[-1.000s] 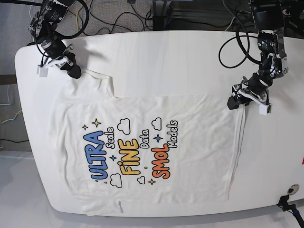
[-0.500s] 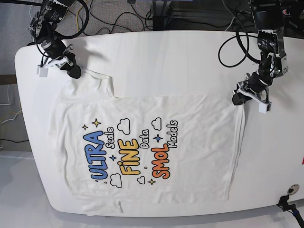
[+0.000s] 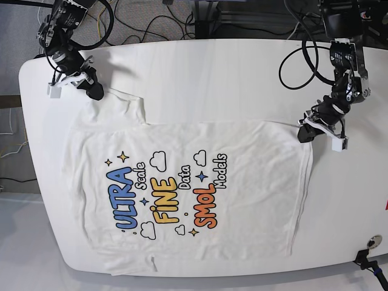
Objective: Fold the T-shirt properly
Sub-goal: 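Pull the grasped shirt edges toward the robot with both grippers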
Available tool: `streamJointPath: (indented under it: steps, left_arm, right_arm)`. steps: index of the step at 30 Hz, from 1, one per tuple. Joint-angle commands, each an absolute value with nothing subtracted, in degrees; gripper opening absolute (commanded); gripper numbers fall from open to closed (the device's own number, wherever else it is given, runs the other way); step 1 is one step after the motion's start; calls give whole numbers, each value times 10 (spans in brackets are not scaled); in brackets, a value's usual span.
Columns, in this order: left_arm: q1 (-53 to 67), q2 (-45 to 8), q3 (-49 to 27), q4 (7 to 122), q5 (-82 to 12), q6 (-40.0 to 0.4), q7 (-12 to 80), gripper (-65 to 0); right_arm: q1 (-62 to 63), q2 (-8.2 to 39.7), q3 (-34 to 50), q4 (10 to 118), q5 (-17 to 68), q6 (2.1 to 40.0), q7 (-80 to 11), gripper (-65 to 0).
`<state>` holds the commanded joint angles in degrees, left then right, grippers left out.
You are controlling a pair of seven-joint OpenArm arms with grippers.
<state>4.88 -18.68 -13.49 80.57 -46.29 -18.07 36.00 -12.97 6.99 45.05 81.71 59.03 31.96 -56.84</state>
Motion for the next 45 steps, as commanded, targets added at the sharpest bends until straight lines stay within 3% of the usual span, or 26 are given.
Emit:
streamJointPath:
  steps: [14,28,33,45]
  left_arm:
    - [214,-206,-135,938,-463,-181,360,-650]
    - [348,-244,-221,1017,-463,-181,360,-650]
    - [321,-241,-218,1019,-463,-181,360,-650]
    - [127,-232,-181,960,-458,-181,387,-650]
  right_arm:
    - [-223,70,454,858,592,323,-603,-650]
    - [-336,56,451,959,593,324,-604,-650]
    - [-321,58,451,993,593,324,-604,-650]
    - [-203,70,451,997,589,320,-604,-650]
